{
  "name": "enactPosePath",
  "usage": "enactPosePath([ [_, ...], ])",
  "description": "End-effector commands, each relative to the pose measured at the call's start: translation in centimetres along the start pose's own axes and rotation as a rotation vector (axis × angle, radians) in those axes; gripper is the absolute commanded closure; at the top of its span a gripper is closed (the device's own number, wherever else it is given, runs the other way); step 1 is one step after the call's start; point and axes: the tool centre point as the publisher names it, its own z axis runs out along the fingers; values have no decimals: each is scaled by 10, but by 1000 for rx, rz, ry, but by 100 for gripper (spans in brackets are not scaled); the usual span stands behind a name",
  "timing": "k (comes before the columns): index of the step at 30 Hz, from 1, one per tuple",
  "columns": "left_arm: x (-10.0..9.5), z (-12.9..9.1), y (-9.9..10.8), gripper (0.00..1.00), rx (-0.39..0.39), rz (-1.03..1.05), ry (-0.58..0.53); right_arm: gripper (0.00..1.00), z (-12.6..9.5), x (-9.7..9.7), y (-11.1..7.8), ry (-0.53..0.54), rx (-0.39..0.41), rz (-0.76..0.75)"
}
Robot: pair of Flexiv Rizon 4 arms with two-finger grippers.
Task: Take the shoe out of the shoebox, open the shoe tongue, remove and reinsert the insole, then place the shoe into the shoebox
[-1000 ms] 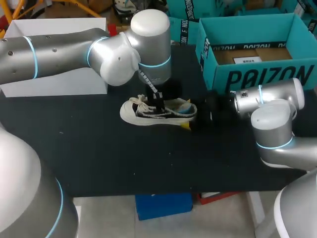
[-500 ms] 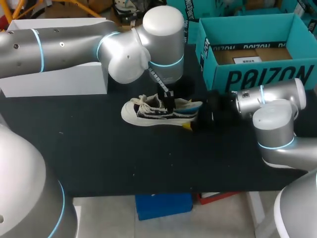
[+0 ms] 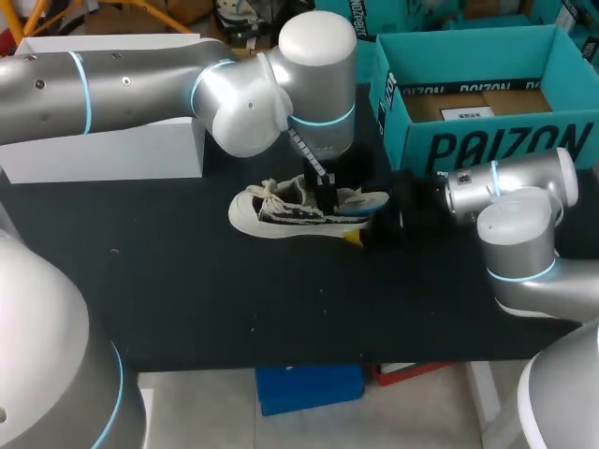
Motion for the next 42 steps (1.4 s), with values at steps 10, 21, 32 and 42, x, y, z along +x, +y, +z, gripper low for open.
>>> enactPosePath([
  [10, 9, -31, -21, 0, 168, 98, 26, 100, 4, 0, 0, -1, 1, 2],
  [21, 24, -25, -43, 0, 203, 197, 24, 100, 4, 0, 0, -1, 1, 2],
  [32, 17, -12, -53, 9, 219, 225, 5, 100, 4, 0, 0, -1, 1, 2],
  [42, 6, -7, -64, 57, 230, 234, -5, 100, 4, 0, 0, -1, 1, 2],
])
